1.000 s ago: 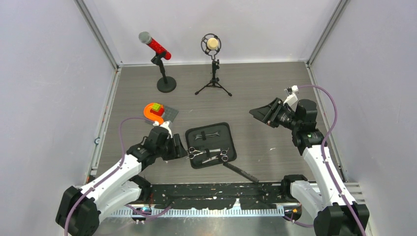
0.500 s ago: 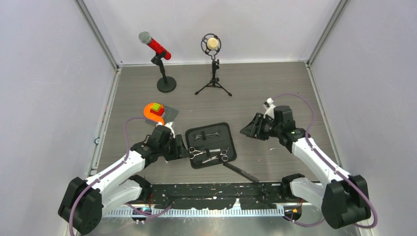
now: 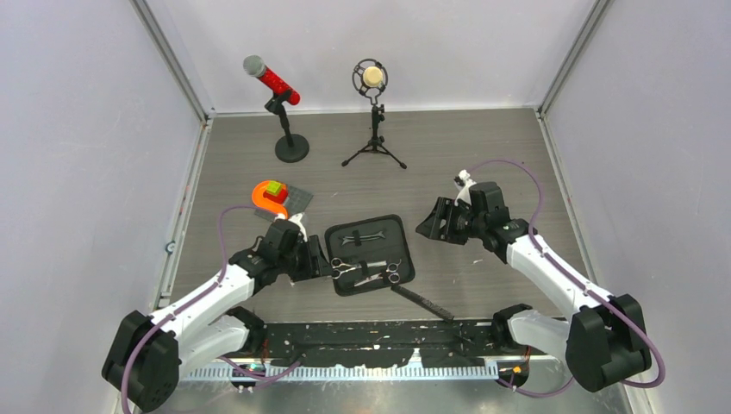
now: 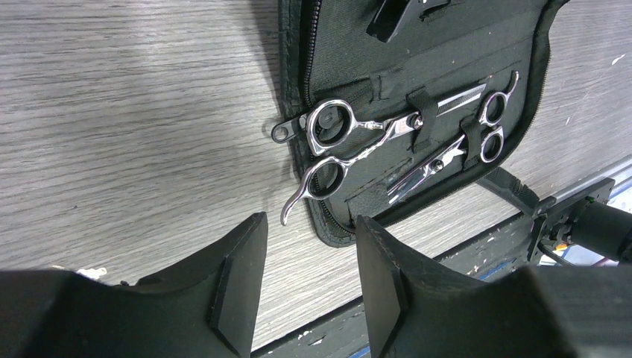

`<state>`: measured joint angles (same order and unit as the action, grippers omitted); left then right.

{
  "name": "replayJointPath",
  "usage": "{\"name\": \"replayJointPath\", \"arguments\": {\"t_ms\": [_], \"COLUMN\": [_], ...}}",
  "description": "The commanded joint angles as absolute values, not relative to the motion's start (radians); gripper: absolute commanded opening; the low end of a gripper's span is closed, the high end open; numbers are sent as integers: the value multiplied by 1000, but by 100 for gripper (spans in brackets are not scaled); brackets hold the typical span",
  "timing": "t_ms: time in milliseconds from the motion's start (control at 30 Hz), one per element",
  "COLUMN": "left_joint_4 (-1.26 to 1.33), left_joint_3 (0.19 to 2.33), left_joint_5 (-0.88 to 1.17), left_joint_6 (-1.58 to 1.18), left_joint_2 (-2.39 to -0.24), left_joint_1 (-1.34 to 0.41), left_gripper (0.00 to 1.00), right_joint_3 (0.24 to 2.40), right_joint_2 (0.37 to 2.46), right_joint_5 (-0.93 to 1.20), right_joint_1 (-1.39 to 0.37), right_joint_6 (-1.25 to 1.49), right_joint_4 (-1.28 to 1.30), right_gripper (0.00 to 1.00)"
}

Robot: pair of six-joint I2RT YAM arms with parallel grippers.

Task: Sort the hair-cutting tools
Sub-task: Adjust the scissors in the hairdressing tool bag.

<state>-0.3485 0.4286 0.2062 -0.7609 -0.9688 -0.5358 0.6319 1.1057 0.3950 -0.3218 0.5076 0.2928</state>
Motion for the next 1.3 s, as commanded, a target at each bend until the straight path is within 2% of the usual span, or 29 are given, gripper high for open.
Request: {"name": "replayJointPath", "arguments": {"t_ms": [0, 133, 167, 233, 633, 933, 1267], "left_joint_4": [-324, -322, -320, -313, -299, -288, -275], "left_joint_3": [427, 432, 431, 427, 432, 437, 440], "left_joint_5": [221, 225, 228, 231, 251, 268, 286], "left_joint_6": [-777, -778, -780, -784, -788, -786, -787], "left_joint_2": [-945, -953, -955, -961, -1000, -1012, -1036], "left_joint_1": [-532, -532, -532, -532, -532, -532, -532], "left_gripper": [49, 47, 46, 46, 42, 39, 34], "right_joint_3": [677, 679, 668, 646, 581, 576, 582], "right_joint_2": [1060, 1073, 1082, 1095, 1226, 1291, 1389], "right_joint_5": [386, 396, 396, 394, 370, 364, 351], "right_joint_1": [-328, -330, -335, -342, -391, -411, -464], "right_joint_6": [512, 507, 508, 514, 519, 529, 543], "right_joint_4": [263, 263, 257, 237, 138, 97, 50], "right_gripper": [61, 43, 34, 31, 35, 44, 40]}}
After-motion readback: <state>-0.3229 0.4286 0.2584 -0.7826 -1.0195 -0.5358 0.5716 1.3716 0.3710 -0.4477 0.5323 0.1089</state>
